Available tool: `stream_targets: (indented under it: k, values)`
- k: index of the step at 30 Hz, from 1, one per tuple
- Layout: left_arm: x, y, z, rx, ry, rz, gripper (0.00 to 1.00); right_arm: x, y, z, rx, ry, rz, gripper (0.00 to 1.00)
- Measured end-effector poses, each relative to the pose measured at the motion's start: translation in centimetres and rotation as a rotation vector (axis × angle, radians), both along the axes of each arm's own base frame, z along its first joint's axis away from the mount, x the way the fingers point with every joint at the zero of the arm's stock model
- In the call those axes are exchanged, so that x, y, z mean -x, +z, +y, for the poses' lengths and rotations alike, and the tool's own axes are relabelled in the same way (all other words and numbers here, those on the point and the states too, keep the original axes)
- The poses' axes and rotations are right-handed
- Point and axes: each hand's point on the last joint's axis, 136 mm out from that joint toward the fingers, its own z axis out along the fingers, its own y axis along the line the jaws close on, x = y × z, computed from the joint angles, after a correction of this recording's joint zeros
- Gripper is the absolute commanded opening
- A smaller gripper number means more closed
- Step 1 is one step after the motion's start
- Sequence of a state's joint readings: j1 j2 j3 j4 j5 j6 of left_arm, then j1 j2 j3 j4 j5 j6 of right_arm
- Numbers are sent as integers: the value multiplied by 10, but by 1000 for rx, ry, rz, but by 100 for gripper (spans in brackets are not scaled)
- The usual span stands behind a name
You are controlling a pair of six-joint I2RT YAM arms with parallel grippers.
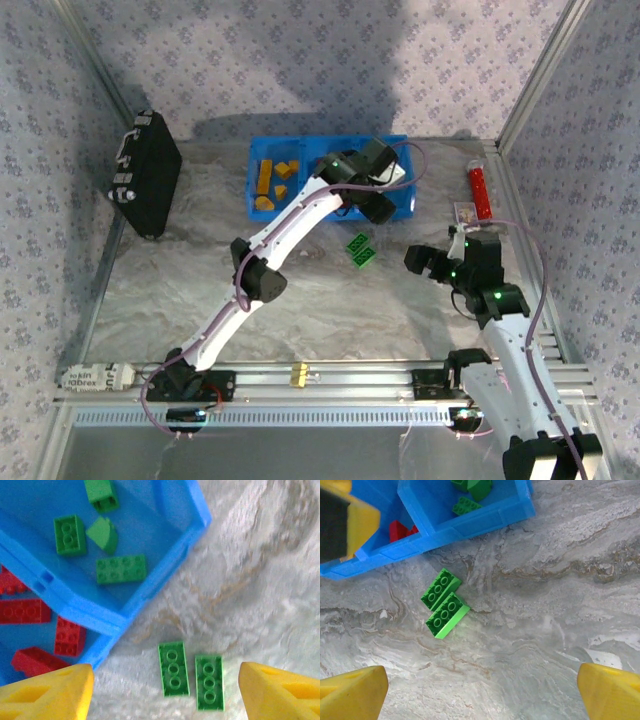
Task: Sort the legos into containers by color
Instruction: Pick up the lego from the center of the table.
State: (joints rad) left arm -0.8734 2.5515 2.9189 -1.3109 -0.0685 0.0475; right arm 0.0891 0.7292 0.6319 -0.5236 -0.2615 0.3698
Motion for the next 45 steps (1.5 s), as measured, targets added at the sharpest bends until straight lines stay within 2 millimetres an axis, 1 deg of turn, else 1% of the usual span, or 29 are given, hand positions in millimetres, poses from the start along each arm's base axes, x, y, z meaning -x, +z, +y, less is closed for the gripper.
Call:
stream_targets:
  k: [2, 4, 5, 7, 10, 11, 12, 14, 15, 16, 18, 20, 22, 24, 30, 33, 35, 37, 39, 41, 45]
  values:
    - [9, -7, 11, -57, -17, 35, 68, 1, -2, 0, 2, 1, 10, 99]
    - [19, -12, 23, -104, -26, 69, 68, 0, -5, 0, 5, 3, 19, 99]
    - [24, -14, 29, -125, -29, 87, 68, 0, -6, 0, 5, 4, 25, 99]
    - [37, -17, 42, -136, -38, 103, 74, -1, -8, 1, 6, 11, 34, 99]
    - [68, -25, 77, -58, -22, 117, 76, -1, -15, 4, 14, 27, 58, 99]
    - [79, -27, 95, -12, 6, 127, 76, -1, -17, 6, 18, 35, 65, 99]
    - [84, -27, 110, 34, 39, 123, 77, -1, -18, 8, 18, 43, 69, 99]
    - [87, -25, 135, 111, 111, 98, 77, -2, -18, 12, 20, 60, 68, 99]
    - [87, -25, 146, 147, 149, 82, 77, -3, -19, 16, 23, 74, 67, 99]
    - [89, -26, 152, 173, 170, 73, 77, -4, -21, 20, 26, 89, 69, 99]
    - [100, -31, 156, 225, 194, 63, 78, -7, -31, 28, 49, 123, 99, 99]
    - [115, -42, 161, 256, 212, 72, 78, -9, -46, 36, 72, 159, 149, 99]
    - [130, -53, 168, 281, 232, 87, 78, -11, -58, 45, 97, 200, 189, 99]
    - [144, -61, 178, 312, 264, 93, 78, -14, -65, 53, 131, 244, 216, 99]
    - [176, -72, 207, 434, 354, 90, 79, -38, -63, 80, 255, 363, 202, 99]
    - [190, -77, 216, 476, 380, 94, 79, -45, -65, 97, 327, 432, 188, 99]
    - [196, -79, 221, 492, 393, 93, 79, -52, -71, 105, 364, 470, 192, 99]
    - [200, -80, 226, 500, 407, 92, 79, -60, -78, 106, 384, 487, 211, 99]
    - [203, -75, 229, 515, 414, 83, 80, -67, -87, 105, 411, 500, 235, 99]
    - [205, -68, 231, 536, 415, 71, 80, -70, -94, 106, 448, 518, 253, 99]
    - [207, -59, 234, 570, 416, 52, 80, -75, -104, 119, 483, 581, 273, 99]
